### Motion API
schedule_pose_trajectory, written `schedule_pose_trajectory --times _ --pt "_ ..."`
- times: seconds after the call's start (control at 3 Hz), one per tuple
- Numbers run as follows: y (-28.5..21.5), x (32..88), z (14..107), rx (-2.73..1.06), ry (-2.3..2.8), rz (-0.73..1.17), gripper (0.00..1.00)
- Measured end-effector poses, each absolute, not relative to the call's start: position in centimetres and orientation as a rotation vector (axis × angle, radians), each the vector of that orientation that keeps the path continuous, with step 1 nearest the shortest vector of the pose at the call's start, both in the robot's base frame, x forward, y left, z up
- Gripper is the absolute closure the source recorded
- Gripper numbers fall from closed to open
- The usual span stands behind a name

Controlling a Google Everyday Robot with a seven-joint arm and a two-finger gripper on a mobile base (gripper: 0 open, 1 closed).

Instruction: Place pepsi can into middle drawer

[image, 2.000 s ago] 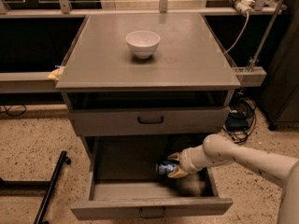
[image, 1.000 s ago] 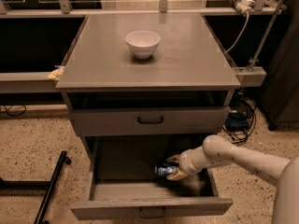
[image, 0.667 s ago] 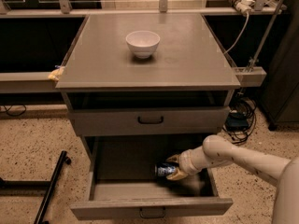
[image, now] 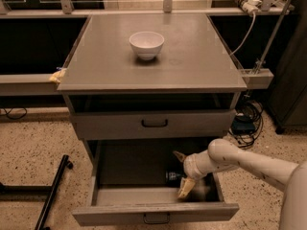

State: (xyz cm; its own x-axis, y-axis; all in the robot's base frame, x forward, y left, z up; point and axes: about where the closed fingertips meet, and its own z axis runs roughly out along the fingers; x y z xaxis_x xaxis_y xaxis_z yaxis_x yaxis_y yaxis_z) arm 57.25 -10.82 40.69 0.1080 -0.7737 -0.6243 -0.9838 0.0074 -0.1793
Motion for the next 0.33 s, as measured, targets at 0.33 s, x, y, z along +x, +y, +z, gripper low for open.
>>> schedule_pose_trajectory --times 0.33 --pt "-10.82 57.25 40.69 -1.812 1.712 0.469 0.0"
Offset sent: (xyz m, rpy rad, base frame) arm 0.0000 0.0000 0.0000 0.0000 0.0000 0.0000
